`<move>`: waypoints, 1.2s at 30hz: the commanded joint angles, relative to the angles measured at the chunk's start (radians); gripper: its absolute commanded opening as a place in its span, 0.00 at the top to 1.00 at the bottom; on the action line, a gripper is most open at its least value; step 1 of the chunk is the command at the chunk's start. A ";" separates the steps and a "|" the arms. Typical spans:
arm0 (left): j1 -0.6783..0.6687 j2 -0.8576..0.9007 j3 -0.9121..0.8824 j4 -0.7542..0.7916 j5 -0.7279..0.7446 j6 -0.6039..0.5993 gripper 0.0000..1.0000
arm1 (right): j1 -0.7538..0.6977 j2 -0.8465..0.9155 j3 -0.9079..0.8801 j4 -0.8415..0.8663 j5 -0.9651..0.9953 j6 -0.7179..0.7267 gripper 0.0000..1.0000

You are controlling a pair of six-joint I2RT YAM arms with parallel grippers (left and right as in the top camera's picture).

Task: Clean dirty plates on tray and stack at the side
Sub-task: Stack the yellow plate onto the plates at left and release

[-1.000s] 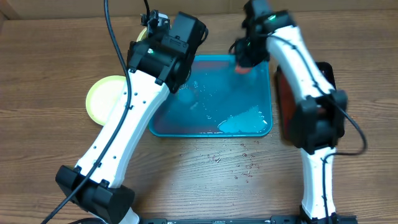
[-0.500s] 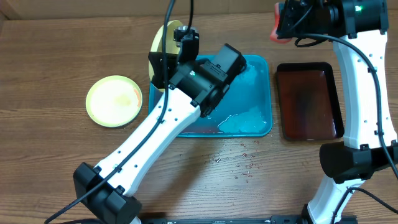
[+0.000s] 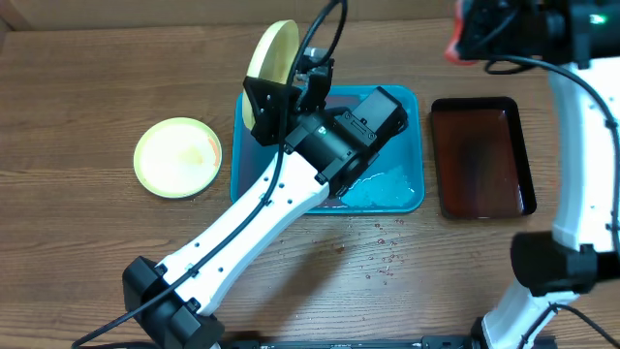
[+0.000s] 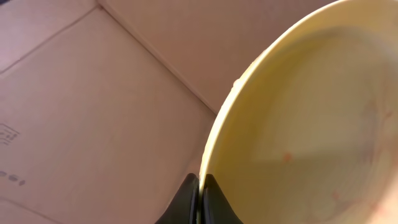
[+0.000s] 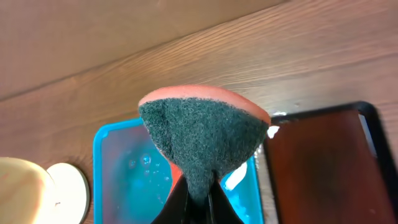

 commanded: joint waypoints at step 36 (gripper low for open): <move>0.256 -0.032 -0.005 0.161 0.703 0.245 0.96 | -0.196 -0.052 -1.122 0.587 0.180 -0.116 0.96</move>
